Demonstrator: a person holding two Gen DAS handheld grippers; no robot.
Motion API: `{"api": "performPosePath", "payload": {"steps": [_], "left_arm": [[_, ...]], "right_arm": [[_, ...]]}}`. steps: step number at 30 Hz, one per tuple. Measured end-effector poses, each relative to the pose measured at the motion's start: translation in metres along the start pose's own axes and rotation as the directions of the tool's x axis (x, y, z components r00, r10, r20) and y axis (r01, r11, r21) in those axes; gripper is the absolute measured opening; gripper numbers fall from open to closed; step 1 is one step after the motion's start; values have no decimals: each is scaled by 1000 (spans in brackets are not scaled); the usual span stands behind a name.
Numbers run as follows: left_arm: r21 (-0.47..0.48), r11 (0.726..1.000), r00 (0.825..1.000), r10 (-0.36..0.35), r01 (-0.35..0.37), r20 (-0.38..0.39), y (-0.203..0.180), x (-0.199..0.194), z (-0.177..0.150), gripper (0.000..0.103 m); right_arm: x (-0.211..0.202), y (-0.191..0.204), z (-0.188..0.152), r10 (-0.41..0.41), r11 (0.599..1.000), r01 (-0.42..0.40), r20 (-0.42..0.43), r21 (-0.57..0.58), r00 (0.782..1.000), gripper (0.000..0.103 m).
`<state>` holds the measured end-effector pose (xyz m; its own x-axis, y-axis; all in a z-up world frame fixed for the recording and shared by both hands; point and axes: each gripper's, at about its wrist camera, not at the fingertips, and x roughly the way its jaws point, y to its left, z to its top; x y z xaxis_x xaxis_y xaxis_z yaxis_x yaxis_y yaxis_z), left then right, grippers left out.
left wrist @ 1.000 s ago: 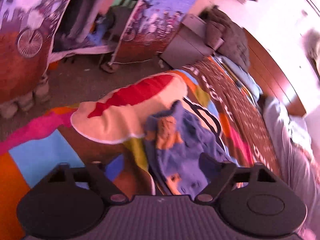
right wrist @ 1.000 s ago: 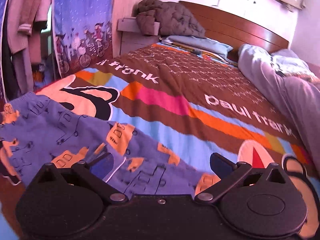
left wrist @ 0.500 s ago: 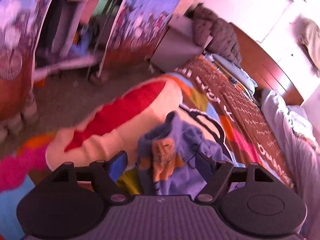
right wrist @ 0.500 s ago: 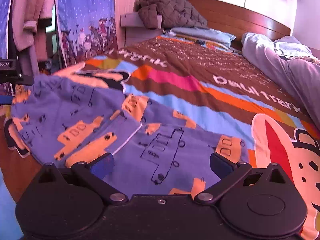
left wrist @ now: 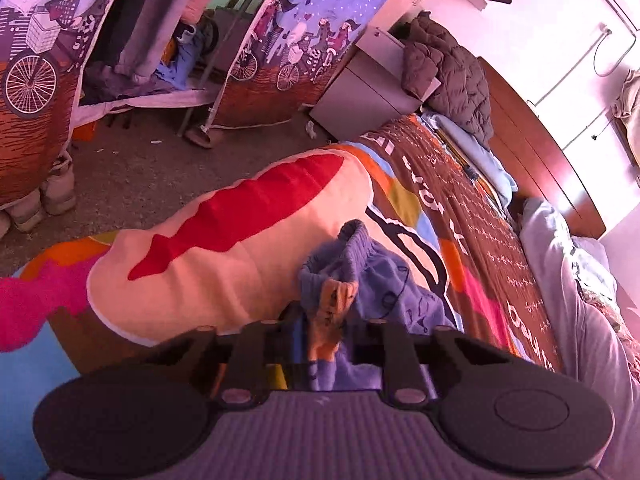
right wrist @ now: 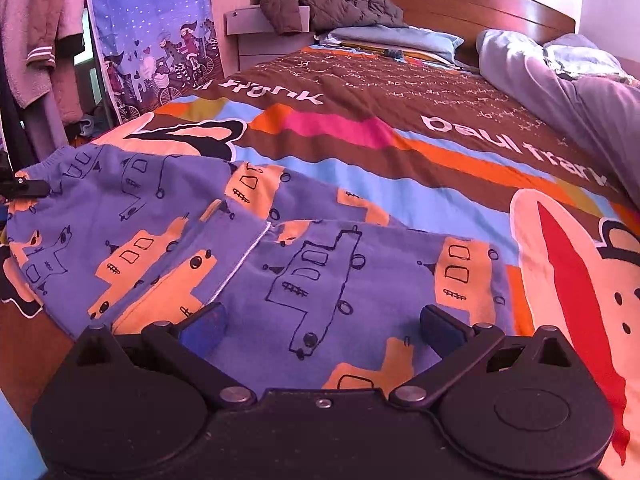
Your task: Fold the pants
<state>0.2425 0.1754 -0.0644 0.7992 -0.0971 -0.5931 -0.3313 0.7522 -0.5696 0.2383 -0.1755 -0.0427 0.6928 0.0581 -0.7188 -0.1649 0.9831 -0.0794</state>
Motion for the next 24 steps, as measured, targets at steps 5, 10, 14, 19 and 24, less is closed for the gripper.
{"api": "performPosePath", "payload": {"steps": [5, 10, 14, 19, 24], "left_arm": [[111, 992, 992, -67, 56, 104, -22, -18, -5, 12], [374, 921, 976, -173, 112, 135, -73, -38, -22, 12], [456, 878, 968, -220, 144, 118, -119, -55, -28, 12], [623, 757, 959, -282, 200, 34, -210, -68, -52, 12], [845, 489, 961, -258, 216, -97, -297, -58, -131, 13]], "right_arm": [[-1, 8, 1, -38, 998, 39, 6, -47, 999, 102], [-13, 9, 1, -96, 994, 100, 76, -45, 992, 102], [-49, -21, 1, -51, 991, 24, 216, 128, 975, 102], [-84, -72, 3, -43, 979, -11, 261, 203, 964, 102], [-114, -149, -3, -70, 944, -9, 229, 329, 971, 102]]}}
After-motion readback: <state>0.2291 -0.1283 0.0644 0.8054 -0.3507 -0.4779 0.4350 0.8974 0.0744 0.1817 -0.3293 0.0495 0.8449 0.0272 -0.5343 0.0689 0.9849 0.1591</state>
